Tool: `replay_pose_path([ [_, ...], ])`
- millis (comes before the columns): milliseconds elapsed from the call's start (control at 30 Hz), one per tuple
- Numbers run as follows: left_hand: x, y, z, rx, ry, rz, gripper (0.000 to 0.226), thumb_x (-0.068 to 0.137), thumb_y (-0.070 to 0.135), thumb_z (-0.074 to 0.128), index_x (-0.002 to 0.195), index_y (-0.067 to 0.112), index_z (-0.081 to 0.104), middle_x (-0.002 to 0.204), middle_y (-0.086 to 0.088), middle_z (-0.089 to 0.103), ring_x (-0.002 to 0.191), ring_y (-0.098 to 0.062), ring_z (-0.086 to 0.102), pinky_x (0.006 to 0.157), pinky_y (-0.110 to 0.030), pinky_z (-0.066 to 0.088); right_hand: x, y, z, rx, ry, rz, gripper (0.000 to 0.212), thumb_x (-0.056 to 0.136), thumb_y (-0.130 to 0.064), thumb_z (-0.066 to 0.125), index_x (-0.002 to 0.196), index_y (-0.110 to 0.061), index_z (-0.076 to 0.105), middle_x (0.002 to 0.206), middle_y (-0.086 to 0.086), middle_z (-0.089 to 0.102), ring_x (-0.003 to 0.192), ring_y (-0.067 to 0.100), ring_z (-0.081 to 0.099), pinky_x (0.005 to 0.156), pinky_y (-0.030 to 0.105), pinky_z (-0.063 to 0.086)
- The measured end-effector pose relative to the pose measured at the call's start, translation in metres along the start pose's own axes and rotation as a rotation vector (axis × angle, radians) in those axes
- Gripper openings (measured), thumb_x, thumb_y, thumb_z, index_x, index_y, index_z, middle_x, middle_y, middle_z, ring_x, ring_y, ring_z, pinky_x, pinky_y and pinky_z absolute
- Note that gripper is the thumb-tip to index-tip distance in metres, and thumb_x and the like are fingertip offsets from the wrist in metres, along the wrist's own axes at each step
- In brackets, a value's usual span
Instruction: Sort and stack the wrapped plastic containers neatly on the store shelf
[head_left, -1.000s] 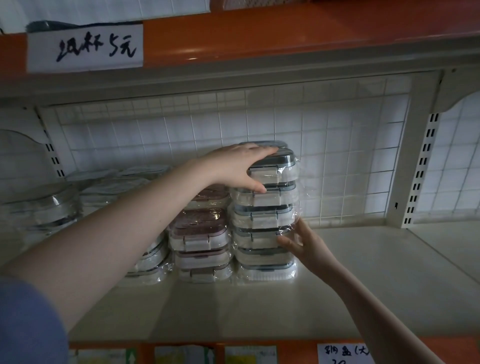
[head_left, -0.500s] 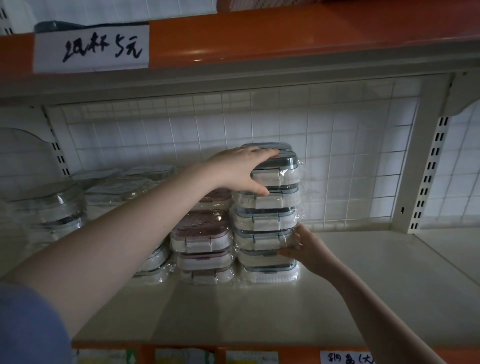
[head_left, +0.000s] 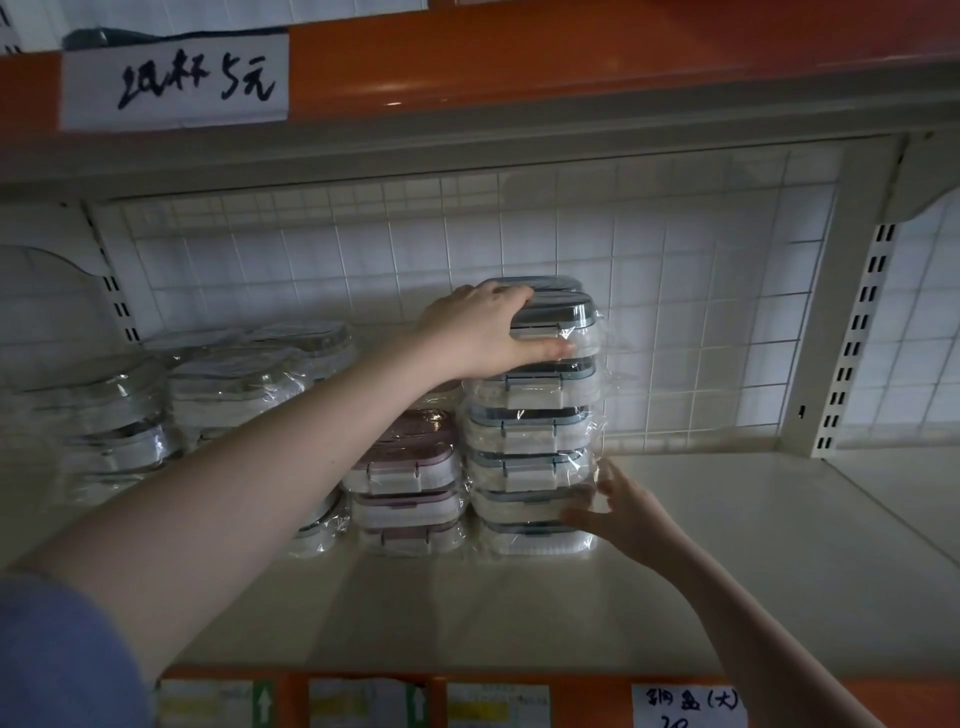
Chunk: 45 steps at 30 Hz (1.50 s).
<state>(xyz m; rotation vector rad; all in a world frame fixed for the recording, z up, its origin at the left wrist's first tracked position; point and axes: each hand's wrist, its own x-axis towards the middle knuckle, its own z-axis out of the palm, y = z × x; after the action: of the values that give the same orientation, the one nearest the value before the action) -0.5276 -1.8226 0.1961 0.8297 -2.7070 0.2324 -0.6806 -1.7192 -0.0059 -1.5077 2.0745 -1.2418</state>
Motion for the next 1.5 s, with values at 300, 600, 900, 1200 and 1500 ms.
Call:
replay_pose_path([
  [300, 0.002, 0.005, 0.006, -0.005, 0.041, -0.048, 0.078, 0.081, 0.076, 0.038, 0.138, 0.023, 0.039, 0.144, -0.004, 0.042, 0.13, -0.025, 0.041, 0.102, -0.039, 0.035, 0.004, -0.006, 0.005, -0.039, 0.03, -0.009, 0.048, 0.077, -0.017, 0.076, 0.106, -0.026, 0.039, 0.081, -0.024, 0.05, 0.087, 0.009, 0.051, 0.059, 0.011, 0.033],
  [600, 0.006, 0.013, 0.008, 0.025, 0.037, -0.115, 0.074, 0.083, 0.072, 0.04, 0.133, 0.018, 0.041, 0.138, -0.01, 0.045, 0.124, -0.032, 0.043, 0.093, -0.038, 0.038, 0.008, -0.008, 0.008, 0.016, -0.005, 0.004, 0.051, 0.079, -0.008, 0.073, 0.111, -0.022, 0.036, 0.089, -0.011, 0.058, 0.088, 0.01, 0.056, 0.062, 0.005, 0.036],
  [900, 0.005, 0.011, 0.001, -0.085, 0.018, -0.148, 0.079, 0.08, 0.078, 0.038, 0.134, 0.022, 0.045, 0.138, -0.006, 0.046, 0.125, -0.027, 0.043, 0.1, -0.038, 0.038, -0.004, -0.008, 0.003, -0.045, 0.001, -0.011, 0.07, 0.08, -0.022, 0.074, 0.138, -0.02, 0.035, 0.114, -0.011, 0.051, 0.113, 0.014, 0.051, 0.081, 0.022, 0.034],
  [1200, 0.002, 0.012, 0.01, -0.142, 0.107, -0.211, 0.07, 0.087, 0.071, 0.035, 0.131, 0.019, 0.047, 0.136, -0.007, 0.047, 0.122, -0.028, 0.045, 0.095, -0.034, 0.036, -0.008, -0.003, 0.009, 0.01, 0.015, 0.048, 0.056, 0.085, -0.032, 0.067, 0.133, -0.023, 0.039, 0.114, -0.003, 0.062, 0.111, 0.02, 0.058, 0.091, 0.033, 0.045],
  [1500, 0.013, 0.009, 0.016, -0.144, 0.116, -0.251, 0.07, 0.083, 0.076, 0.036, 0.12, 0.02, 0.054, 0.123, -0.003, 0.055, 0.11, -0.026, 0.052, 0.089, -0.036, 0.042, 0.003, -0.008, 0.016, 0.042, 0.052, 0.021, 0.051, 0.087, -0.022, 0.065, 0.13, -0.02, 0.038, 0.091, -0.021, 0.062, 0.092, 0.009, 0.062, 0.082, 0.026, 0.044],
])
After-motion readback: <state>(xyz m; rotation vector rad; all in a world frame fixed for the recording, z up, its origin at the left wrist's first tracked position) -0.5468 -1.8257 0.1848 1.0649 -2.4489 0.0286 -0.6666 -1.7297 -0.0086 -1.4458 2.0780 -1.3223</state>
